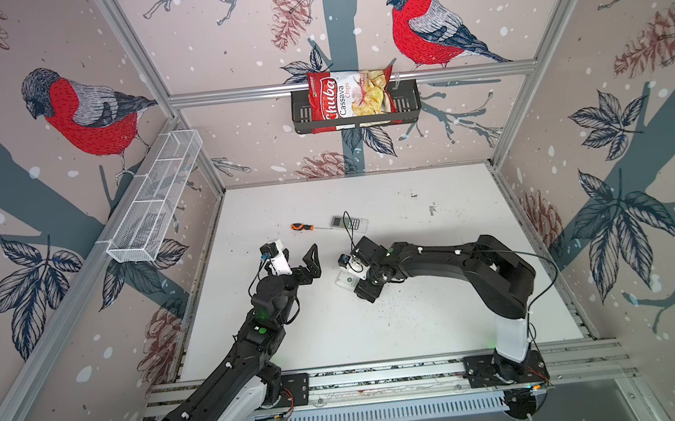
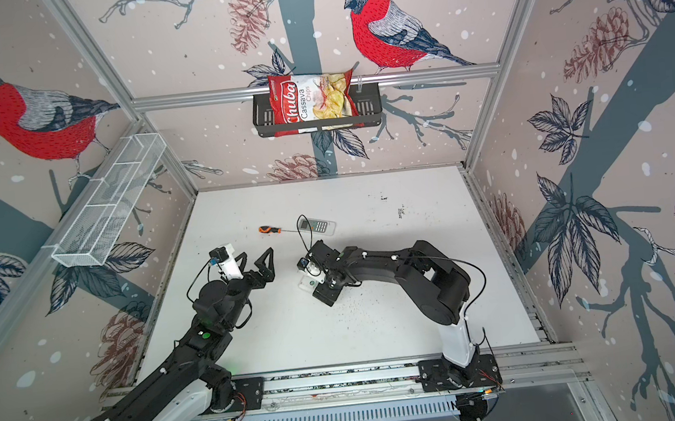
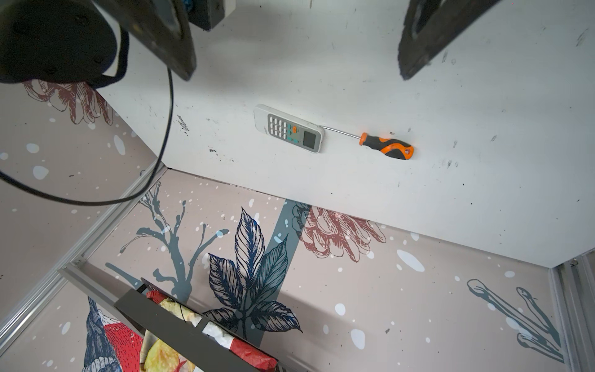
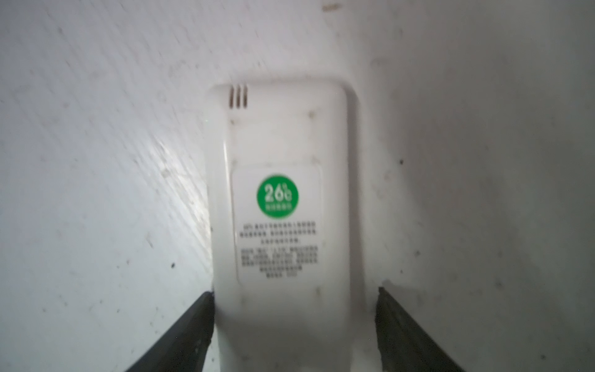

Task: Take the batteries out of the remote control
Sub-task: 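Grasp the lying white remote with the left gripper while the right gripper withdraws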

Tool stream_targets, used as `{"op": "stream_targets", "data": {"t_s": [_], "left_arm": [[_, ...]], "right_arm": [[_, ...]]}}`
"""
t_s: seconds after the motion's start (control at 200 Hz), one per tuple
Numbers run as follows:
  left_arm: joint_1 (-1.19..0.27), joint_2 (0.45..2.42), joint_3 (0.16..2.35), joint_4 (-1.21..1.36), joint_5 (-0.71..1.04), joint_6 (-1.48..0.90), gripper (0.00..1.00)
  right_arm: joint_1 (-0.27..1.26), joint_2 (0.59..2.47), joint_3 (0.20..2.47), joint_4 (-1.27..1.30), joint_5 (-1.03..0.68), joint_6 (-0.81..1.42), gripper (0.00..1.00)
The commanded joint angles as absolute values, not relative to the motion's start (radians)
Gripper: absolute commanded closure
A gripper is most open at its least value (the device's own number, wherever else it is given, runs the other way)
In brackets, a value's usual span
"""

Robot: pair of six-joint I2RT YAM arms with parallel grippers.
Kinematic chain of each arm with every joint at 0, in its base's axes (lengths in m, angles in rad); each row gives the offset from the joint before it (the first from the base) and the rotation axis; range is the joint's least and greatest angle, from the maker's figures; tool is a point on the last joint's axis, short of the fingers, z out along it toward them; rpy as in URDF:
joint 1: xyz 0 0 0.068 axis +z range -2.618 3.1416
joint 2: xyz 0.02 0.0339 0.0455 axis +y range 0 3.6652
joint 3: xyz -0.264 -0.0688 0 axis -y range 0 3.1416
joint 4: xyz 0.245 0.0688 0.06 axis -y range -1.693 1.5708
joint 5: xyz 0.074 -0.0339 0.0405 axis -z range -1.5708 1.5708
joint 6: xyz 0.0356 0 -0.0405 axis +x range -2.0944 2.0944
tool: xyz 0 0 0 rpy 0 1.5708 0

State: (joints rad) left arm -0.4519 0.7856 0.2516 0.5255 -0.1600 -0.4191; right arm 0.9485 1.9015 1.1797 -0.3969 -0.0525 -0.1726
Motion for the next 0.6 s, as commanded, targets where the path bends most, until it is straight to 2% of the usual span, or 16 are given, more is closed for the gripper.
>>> {"op": "stream_targets", "data": {"t_s": [0.0,0.37,0.595], "left_arm": [[-0.458,0.804,0.267,0.523,-0.14,-0.404,0.04],[-0.521,0.948,0.398,0.407,-0.093,-0.353,0.03],[-0.614,1.035,0.533,0.253,-0.135,-0.251,0.04]], "right_arm": [[0.934,1.862,1.13,-0.426,-0.002,-0.137,0.22],[0.868,1.735,1.018,-0.3,0.006,-0.066,0.23],[0.806,1.525,0.886,-0.069,-0.065,0.037,0.22]]}}
